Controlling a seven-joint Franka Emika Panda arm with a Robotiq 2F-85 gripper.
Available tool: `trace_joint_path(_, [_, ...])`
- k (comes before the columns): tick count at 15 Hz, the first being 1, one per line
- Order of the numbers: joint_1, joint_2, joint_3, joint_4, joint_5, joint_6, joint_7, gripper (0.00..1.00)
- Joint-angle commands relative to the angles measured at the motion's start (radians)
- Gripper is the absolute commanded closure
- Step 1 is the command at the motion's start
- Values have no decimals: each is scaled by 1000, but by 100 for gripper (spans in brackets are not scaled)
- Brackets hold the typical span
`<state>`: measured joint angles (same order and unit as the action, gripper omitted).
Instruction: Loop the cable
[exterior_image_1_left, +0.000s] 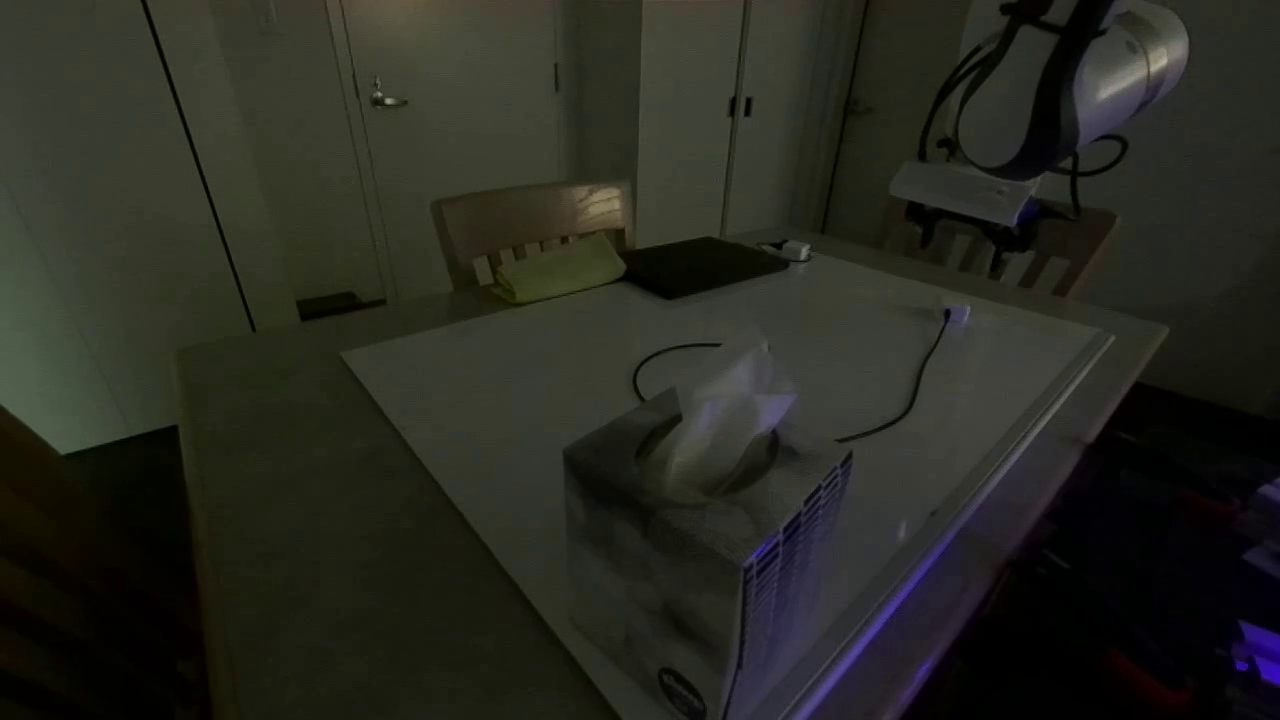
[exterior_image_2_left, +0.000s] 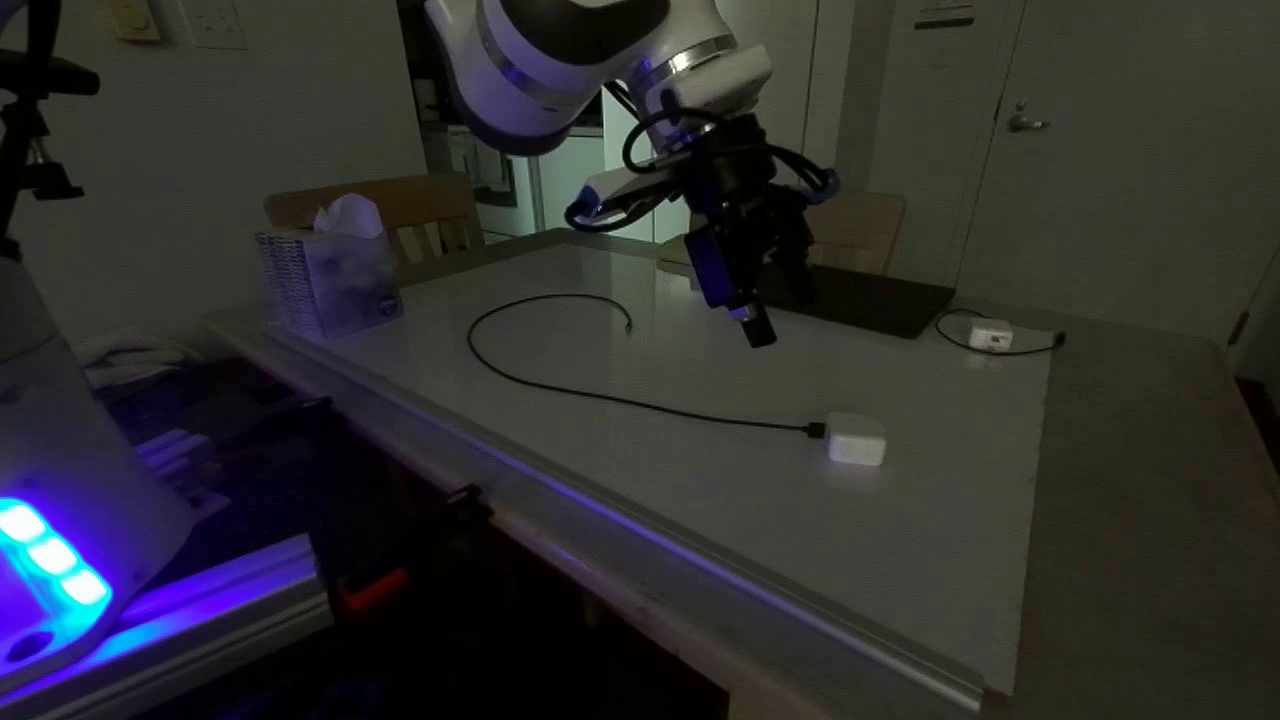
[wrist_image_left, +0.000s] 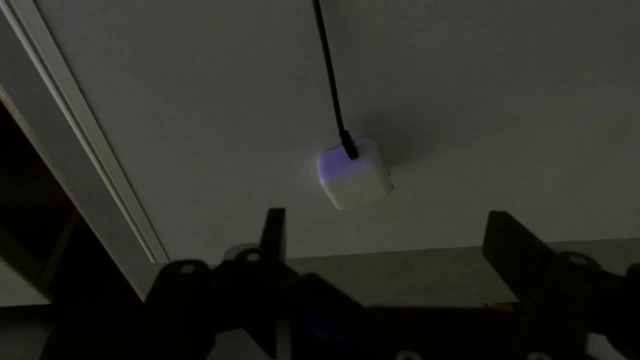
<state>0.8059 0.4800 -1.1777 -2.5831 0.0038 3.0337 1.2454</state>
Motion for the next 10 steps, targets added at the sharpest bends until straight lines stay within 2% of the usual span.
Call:
trace_joint_path(1, [-56,-27,47,-3,35,49,-109,0])
trace_joint_path(6, [-126,-54,55,-3,49,41,-226,0])
trace_joint_path(10, [-230,-79,100,18,64,6,-322,0])
